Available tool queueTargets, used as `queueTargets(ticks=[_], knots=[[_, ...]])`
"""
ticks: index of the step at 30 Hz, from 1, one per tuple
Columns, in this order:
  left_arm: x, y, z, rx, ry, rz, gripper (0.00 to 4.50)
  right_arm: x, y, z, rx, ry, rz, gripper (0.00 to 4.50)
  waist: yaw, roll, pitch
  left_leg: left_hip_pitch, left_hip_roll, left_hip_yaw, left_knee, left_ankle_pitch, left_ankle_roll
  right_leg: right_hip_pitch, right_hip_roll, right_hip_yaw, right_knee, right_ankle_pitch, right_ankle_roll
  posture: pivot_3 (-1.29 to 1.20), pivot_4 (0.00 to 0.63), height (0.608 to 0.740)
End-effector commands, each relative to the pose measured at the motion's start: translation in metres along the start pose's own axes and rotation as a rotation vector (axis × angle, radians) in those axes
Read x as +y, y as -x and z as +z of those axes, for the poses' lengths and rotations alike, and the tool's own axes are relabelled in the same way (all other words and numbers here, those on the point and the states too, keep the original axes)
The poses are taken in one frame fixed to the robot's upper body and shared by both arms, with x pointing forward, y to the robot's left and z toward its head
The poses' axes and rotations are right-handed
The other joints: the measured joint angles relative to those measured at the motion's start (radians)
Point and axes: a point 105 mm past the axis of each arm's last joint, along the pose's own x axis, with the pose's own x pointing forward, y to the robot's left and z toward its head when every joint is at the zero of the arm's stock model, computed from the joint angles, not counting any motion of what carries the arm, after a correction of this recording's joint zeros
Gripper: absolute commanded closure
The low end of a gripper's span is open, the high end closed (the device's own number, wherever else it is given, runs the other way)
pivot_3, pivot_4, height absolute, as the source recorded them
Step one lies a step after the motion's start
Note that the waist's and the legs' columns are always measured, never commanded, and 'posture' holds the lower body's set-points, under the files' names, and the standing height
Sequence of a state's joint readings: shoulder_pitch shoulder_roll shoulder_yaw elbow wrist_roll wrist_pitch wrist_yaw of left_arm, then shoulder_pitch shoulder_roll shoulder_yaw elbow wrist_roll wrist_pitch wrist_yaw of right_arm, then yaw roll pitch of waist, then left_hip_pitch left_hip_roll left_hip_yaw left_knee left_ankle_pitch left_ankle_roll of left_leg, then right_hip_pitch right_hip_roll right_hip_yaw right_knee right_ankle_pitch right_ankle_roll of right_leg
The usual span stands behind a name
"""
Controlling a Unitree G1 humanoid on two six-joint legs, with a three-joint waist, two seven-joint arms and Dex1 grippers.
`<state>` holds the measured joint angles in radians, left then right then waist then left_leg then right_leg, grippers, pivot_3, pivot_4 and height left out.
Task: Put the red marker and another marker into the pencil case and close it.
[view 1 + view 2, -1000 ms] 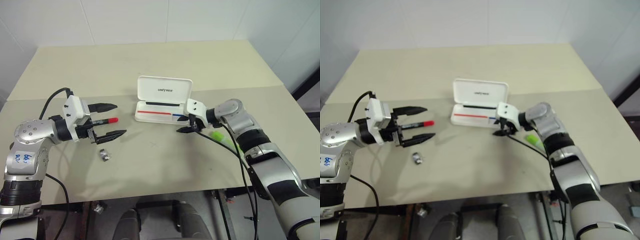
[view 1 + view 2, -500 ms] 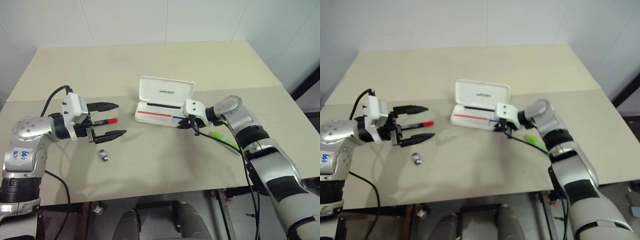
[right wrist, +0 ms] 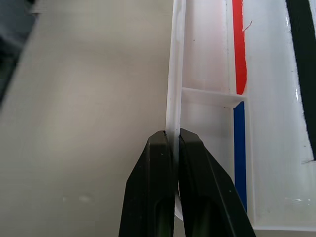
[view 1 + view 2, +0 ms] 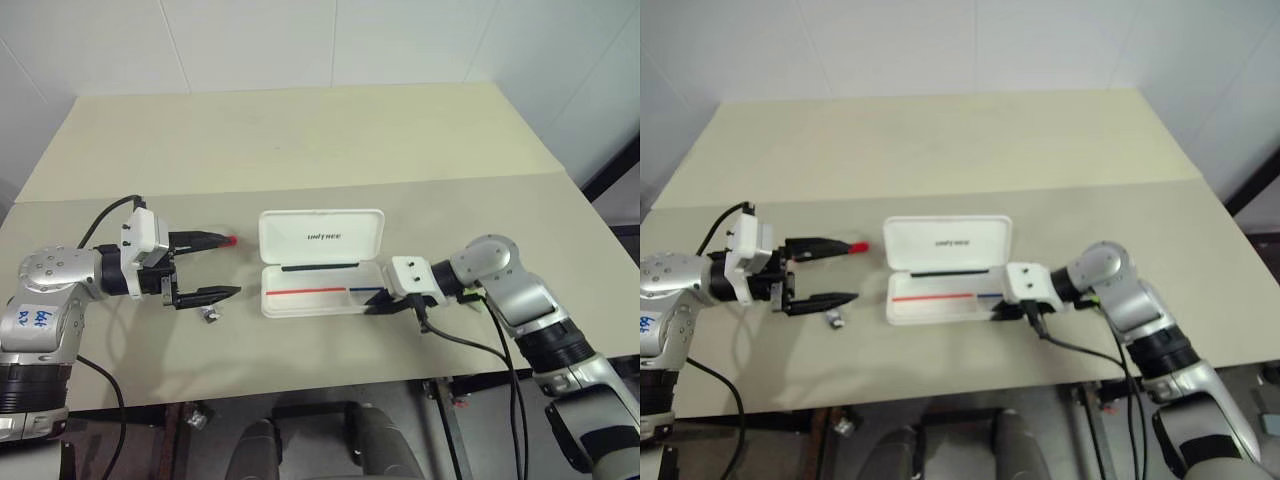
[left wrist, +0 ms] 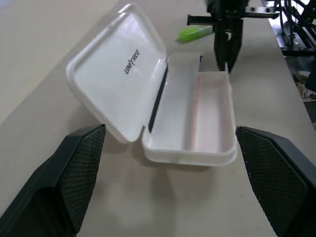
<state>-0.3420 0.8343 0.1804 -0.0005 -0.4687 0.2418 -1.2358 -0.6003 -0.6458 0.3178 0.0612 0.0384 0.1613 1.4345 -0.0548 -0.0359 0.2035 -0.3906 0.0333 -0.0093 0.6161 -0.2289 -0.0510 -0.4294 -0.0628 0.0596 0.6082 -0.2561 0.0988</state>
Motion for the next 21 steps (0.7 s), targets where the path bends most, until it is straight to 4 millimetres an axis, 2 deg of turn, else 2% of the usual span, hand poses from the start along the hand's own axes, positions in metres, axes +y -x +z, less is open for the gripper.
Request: queueTargets(ticks=[1, 9, 15, 21], knots=[[-0.003, -0.001, 0.011, -0.021, -0.046, -0.007, 0.00, -0.006, 0.001, 0.004, 0.018, -0.007, -0.069, 4.48, 0.000, 0.000, 0.000, 0.000, 0.000, 0.000, 0.001, 0.000, 0.000, 0.000, 0.000, 0.000, 0.000, 0.000, 0.000, 0.00, 0.150, 0.740], [-0.006, -0.003, 0.014, -0.024, -0.049, -0.011, 0.00, -0.019, -0.010, 0.010, 0.002, -0.009, -0.111, 4.48, -0.005, -0.001, 0.000, 0.000, 0.001, 0.001, 0.005, 0.000, 0.000, 0.001, 0.000, 0.001, 0.000, 0.001, 0.000, 0.00, 0.150, 0.740], [-0.005, -0.001, 0.016, -0.019, -0.052, -0.001, 0.00, -0.012, -0.009, 0.019, -0.058, 0.042, -0.073, 2.59, -0.001, -0.001, 0.000, 0.000, 0.001, 0.001, 0.005, 0.000, 0.000, 0.001, 0.001, 0.001, 0.001, 0.001, 0.000, 0.00, 0.150, 0.740], [-0.004, 0.000, 0.017, -0.019, -0.055, 0.001, 0.00, -0.009, -0.003, 0.030, -0.117, 0.068, -0.051, 2.59, -0.001, -0.001, 0.000, 0.000, 0.001, 0.001, 0.005, 0.000, 0.000, 0.001, 0.001, 0.001, 0.000, 0.000, 0.000, 0.00, 0.150, 0.740]])
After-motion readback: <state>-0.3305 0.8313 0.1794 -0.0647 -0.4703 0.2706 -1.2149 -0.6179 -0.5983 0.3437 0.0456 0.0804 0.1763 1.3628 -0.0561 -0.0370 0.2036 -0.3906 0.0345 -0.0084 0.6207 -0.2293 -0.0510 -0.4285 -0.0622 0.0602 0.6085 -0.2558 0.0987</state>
